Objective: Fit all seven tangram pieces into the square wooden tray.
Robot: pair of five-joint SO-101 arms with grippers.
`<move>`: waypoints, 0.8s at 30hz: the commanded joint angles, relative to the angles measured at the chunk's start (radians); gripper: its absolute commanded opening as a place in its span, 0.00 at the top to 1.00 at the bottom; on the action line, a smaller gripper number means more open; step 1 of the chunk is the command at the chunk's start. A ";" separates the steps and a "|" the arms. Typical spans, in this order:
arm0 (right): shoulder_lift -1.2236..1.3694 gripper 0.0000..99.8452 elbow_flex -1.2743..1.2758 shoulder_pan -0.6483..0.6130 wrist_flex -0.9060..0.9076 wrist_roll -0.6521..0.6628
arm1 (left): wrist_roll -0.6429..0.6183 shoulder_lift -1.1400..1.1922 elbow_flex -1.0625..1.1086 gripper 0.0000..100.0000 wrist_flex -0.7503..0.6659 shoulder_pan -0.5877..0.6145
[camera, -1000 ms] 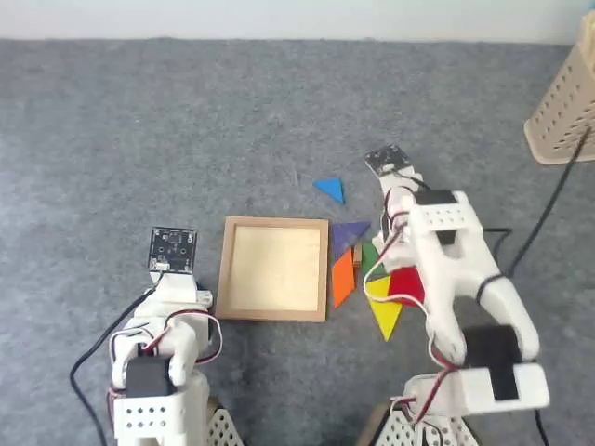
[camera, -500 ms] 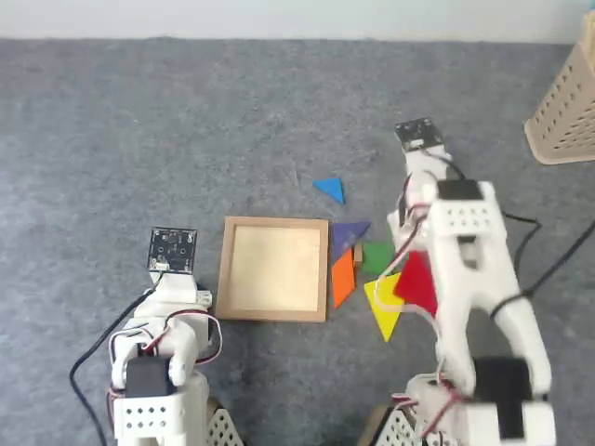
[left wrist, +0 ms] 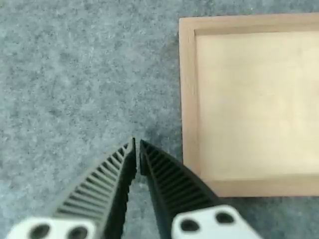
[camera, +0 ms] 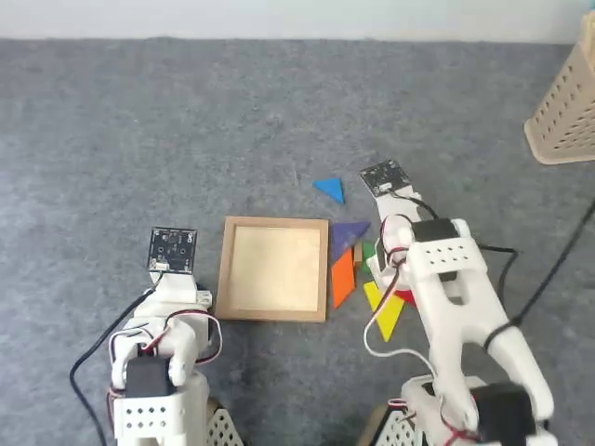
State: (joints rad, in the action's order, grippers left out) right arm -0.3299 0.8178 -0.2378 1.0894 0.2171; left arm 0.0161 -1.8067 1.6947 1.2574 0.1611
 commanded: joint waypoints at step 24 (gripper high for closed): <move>0.197 0.66 -0.005 0.038 -0.050 0.052 | 0.003 -0.018 -0.010 0.98 0.006 -0.005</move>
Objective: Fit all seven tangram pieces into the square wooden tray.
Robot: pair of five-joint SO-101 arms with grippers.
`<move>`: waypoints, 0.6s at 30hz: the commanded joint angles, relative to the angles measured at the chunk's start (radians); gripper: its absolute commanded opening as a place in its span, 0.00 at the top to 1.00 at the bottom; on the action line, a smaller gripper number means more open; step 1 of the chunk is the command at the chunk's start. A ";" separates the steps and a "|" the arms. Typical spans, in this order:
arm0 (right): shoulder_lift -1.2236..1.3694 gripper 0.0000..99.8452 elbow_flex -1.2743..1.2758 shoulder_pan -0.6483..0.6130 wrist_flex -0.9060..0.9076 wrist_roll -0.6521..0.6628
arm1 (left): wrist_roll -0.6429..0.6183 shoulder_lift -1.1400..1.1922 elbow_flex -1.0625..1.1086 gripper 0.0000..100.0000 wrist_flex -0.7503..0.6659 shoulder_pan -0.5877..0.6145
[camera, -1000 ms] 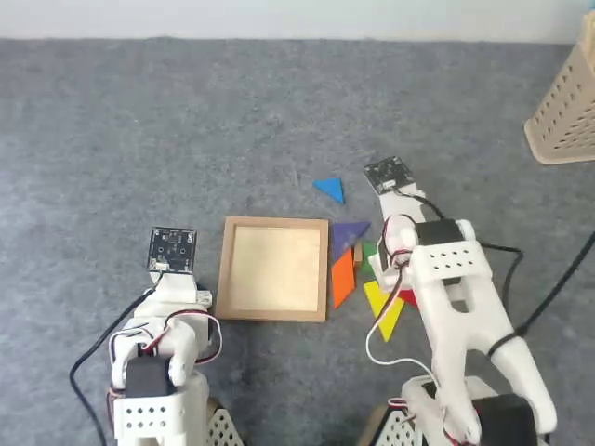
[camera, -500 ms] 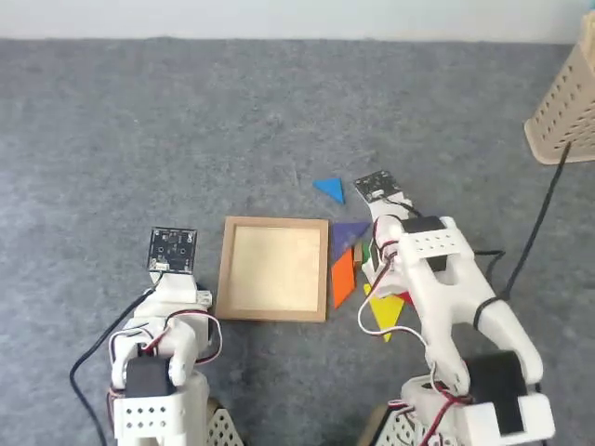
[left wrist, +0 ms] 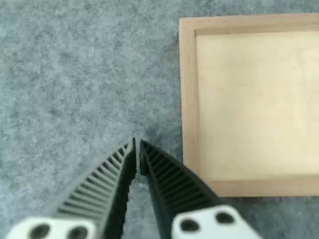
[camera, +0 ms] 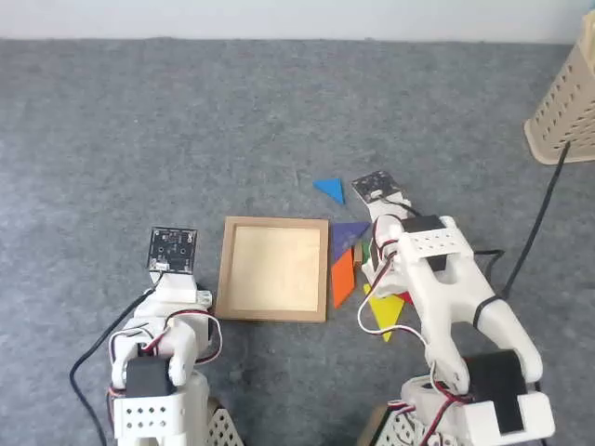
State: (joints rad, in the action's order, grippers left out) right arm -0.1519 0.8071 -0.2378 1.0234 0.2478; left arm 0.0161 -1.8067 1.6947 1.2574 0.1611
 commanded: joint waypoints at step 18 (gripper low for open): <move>0.018 0.81 0.000 0.116 0.007 -0.020 | 0.003 -0.018 -0.010 0.98 0.006 -0.005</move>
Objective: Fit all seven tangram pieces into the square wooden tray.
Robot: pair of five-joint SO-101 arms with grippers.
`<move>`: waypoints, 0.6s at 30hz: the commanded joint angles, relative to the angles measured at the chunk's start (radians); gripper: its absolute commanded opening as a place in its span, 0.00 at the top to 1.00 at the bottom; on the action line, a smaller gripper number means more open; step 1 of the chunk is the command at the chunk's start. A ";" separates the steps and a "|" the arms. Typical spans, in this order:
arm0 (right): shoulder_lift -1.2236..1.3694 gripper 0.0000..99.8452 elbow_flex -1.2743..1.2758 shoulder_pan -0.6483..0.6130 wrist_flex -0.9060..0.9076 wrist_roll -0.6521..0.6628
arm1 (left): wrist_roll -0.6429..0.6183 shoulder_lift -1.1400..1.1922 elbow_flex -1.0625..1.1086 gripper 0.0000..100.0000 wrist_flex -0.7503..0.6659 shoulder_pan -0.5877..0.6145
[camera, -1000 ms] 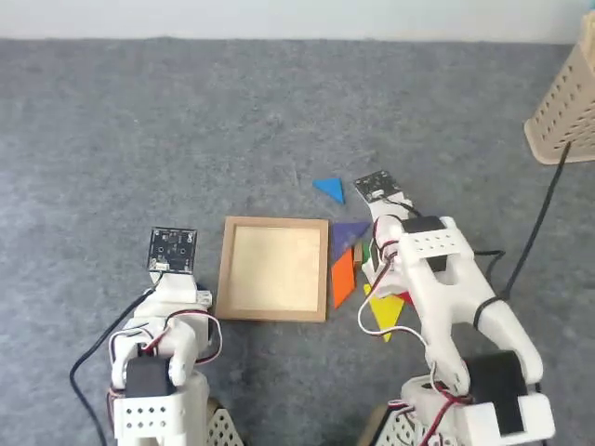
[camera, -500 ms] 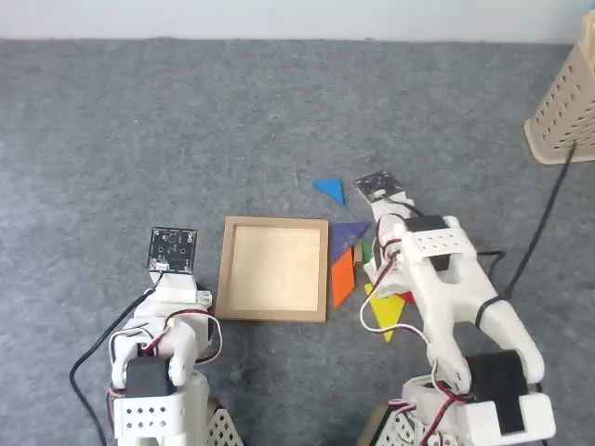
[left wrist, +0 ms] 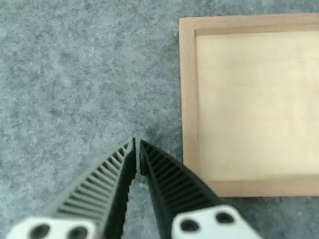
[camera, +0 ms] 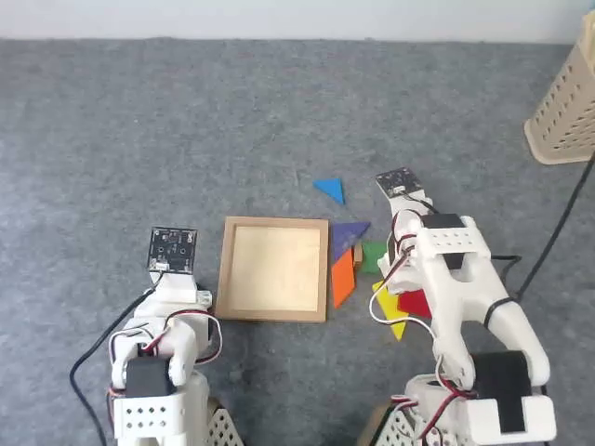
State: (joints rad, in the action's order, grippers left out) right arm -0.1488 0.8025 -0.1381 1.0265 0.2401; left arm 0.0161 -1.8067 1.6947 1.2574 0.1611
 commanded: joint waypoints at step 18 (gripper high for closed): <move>-0.361 0.70 0.020 0.013 0.168 0.210 | 0.003 -0.018 -0.010 0.98 0.006 -0.005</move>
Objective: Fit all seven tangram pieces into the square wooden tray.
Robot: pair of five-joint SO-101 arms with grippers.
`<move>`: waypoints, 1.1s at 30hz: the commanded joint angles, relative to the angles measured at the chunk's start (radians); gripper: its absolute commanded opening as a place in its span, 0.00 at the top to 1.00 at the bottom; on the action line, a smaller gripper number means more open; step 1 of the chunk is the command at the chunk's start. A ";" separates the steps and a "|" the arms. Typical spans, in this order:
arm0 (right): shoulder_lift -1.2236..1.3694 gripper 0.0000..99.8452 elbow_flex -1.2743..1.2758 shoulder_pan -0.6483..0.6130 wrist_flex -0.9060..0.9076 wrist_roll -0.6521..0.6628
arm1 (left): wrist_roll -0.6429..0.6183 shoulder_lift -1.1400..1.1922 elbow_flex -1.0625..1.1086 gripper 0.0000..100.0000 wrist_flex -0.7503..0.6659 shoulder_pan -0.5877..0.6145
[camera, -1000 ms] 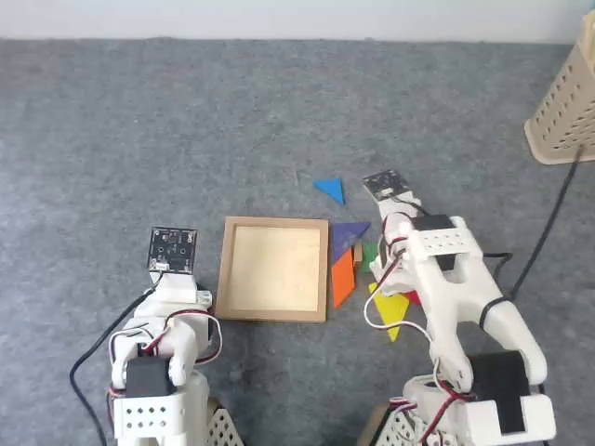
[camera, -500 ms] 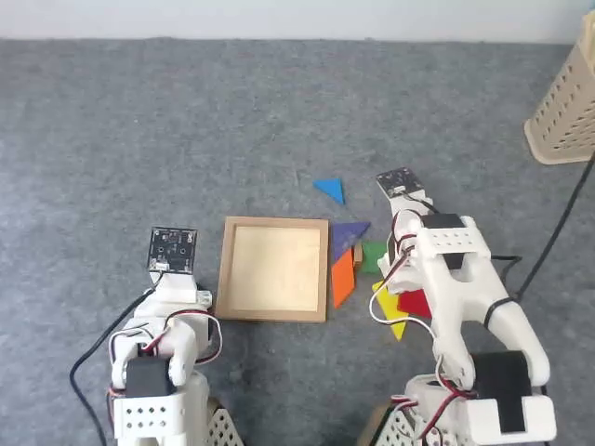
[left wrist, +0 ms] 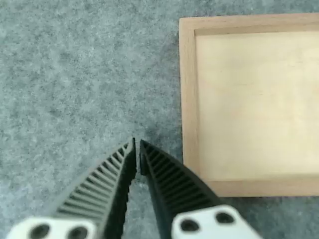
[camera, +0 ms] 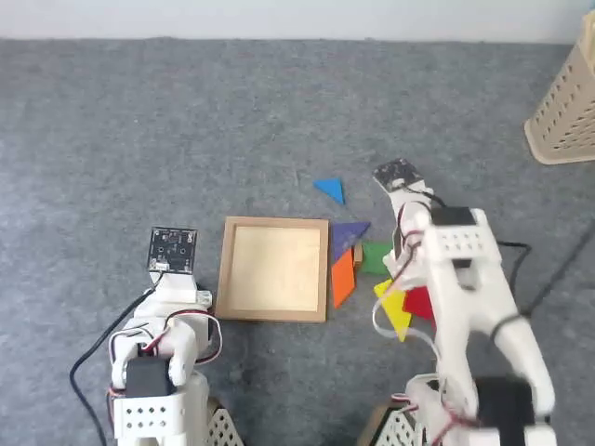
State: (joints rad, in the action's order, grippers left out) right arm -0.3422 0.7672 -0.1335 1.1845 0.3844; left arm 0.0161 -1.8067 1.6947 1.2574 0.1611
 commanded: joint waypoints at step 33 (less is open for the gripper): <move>0.064 0.70 0.106 0.010 -0.196 -0.026 | 0.003 -0.018 -0.010 0.98 0.006 -0.005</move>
State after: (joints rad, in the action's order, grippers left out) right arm -0.3053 0.9221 -0.1304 0.9482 0.4104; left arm 0.0161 -1.8067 1.6947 1.2574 0.1611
